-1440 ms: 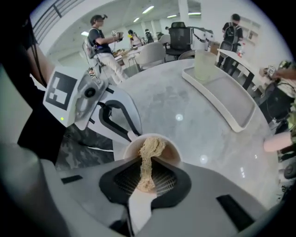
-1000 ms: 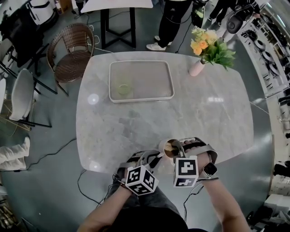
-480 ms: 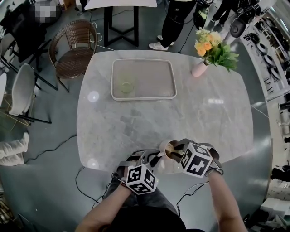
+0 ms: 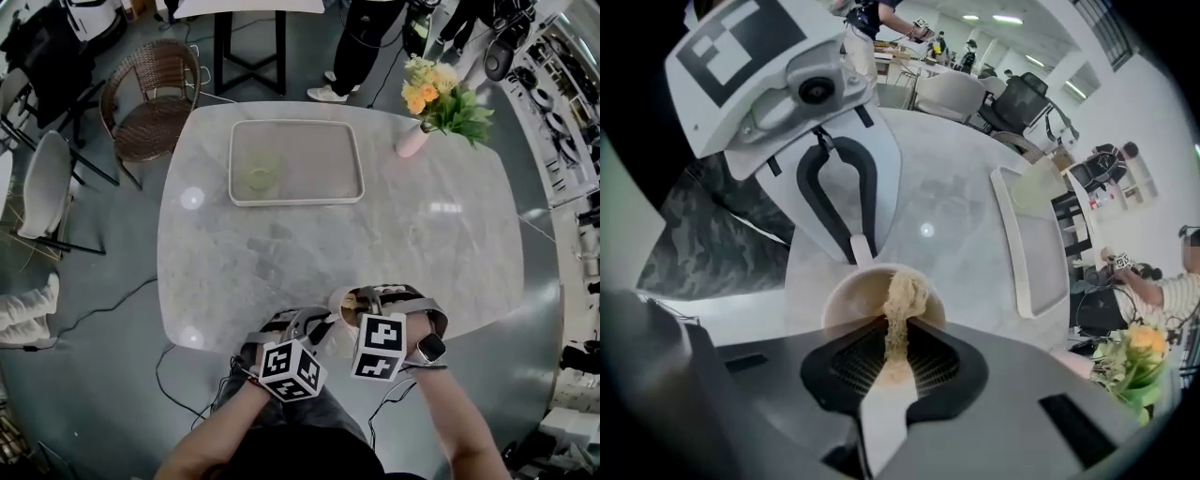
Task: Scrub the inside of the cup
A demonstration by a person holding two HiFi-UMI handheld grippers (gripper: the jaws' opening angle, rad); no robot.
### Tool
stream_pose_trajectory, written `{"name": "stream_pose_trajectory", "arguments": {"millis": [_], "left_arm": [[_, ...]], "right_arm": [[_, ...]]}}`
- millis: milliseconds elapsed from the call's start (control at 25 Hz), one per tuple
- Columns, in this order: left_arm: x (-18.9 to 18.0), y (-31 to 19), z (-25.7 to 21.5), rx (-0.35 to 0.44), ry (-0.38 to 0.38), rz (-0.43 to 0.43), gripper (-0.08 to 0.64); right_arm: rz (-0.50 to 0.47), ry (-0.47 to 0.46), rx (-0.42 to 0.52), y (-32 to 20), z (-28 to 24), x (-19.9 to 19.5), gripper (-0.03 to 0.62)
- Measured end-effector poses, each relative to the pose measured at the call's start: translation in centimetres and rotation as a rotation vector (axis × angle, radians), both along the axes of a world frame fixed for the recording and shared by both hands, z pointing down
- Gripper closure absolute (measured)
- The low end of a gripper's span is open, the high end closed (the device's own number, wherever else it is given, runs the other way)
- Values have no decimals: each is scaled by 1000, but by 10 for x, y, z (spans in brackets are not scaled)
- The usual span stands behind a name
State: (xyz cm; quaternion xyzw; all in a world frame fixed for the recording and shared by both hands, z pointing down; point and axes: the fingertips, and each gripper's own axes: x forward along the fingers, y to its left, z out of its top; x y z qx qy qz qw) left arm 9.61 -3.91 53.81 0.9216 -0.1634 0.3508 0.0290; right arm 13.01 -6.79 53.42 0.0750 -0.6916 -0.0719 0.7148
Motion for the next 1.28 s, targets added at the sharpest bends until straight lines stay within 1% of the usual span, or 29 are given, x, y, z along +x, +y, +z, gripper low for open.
{"name": "stream_pose_trajectory", "arguments": {"millis": [80, 120, 240, 320, 400, 520, 640, 720, 840, 920, 1000, 1080, 1200, 1280], "left_arm": [[0, -1, 0, 1, 0, -2, 500], [0, -1, 0, 1, 0, -4, 500], [0, -1, 1, -4, 2, -14, 500], [0, -1, 1, -9, 1, -14, 500], [0, -2, 1, -10, -4, -14, 500], [-3, -5, 1, -10, -12, -29, 500], [-5, -5, 0, -19, -6, -46, 500], [-6, -5, 0, -24, 1, -53, 500], [-5, -4, 0, -16, -1, -49, 500], [-5, -3, 0, -11, -6, -45, 500], [-5, -3, 0, -10, -7, -45, 500], [-6, -3, 0, -9, -8, -45, 500], [-7, -4, 0, -13, -5, -52, 500], [-7, -5, 0, -17, -2, -60, 500]], "right_arm": [[36, -25, -40, 2, 5, -2, 532], [67, -54, -68, 4, 6, -3, 532], [191, -194, -161, 8, 2, -7, 532], [253, -290, -207, 11, -5, -10, 532], [257, -352, -242, 16, -14, -13, 532], [219, -389, -285, 19, -29, -15, 532], [229, -379, -322, 22, -45, -13, 532], [233, -309, -302, 20, -48, -8, 532], [177, -135, -172, 10, -42, 2, 532], [118, -70, -93, 5, -38, 3, 532], [59, -67, -61, 6, -35, -1, 532], [27, -114, -70, 13, -37, -8, 532], [53, -197, -111, 21, -47, -14, 532], [92, -223, -140, 24, -52, -13, 532]]}}
